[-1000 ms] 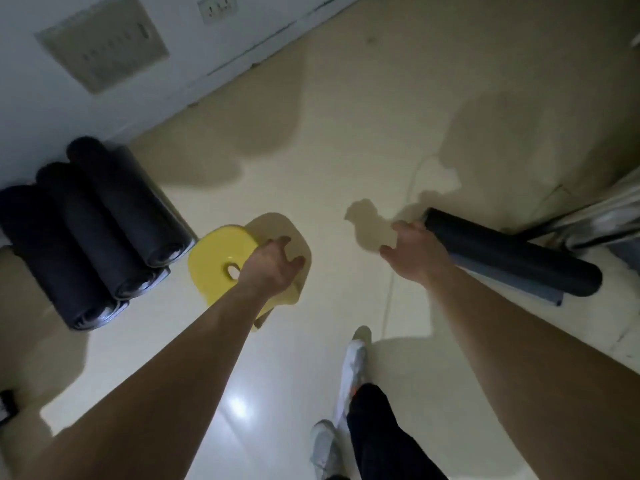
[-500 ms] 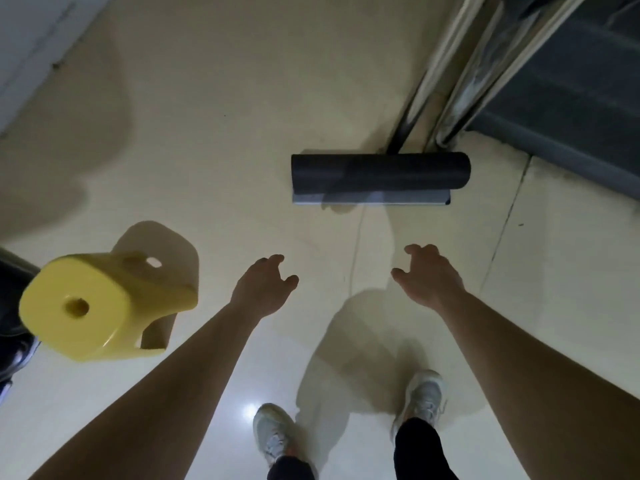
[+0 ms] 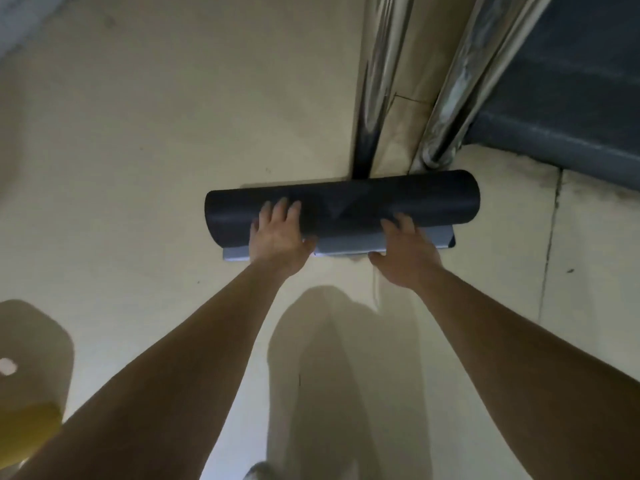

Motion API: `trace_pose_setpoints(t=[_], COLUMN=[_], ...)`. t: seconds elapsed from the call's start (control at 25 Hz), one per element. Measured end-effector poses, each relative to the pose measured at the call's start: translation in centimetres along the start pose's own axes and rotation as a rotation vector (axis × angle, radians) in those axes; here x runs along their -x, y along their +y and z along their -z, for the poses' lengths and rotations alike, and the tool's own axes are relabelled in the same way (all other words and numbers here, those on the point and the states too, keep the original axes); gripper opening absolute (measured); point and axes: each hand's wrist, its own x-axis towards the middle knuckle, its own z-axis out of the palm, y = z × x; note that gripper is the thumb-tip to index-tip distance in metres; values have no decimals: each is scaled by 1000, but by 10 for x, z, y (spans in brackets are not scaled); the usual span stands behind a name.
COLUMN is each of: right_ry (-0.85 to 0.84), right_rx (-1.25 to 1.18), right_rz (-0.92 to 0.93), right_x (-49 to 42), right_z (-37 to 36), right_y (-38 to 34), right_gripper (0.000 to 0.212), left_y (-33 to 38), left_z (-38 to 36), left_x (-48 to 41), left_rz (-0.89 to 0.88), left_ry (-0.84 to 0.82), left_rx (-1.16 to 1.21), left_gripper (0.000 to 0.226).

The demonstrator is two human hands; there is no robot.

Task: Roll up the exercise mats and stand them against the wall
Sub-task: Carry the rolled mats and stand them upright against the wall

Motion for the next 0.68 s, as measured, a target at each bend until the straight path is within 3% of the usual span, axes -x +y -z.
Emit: trace_pose_setpoints(t=[0.2, 0.32, 0.44, 0.48, 0.56, 0.68], right_ry=[196, 352, 608, 672, 692, 626], right_rx=[67, 43, -96, -186, -375, -549], right_rz=[42, 114, 47, -79, -305, -350], right_x=[-131, -129, -108, -105, -107, -122], right_z=[-35, -70, -84, -83, -76, -65], right_y=[10, 28, 69, 85, 110, 129], right_gripper=[70, 59, 42, 47, 72, 107], left_y=[-21, -35, -61, -76, -104, -130], left_z=[-65, -84, -73, -70, -69, -69], left_x=[-93, -84, -71, -68, -64, -69], left_rz=[-19, -71, 75, 154, 356, 525], left_ry=[124, 360, 469, 481, 458, 432], left_rx=[-37, 53, 193, 184, 203, 425], left_gripper=[62, 44, 29, 32, 63, 104])
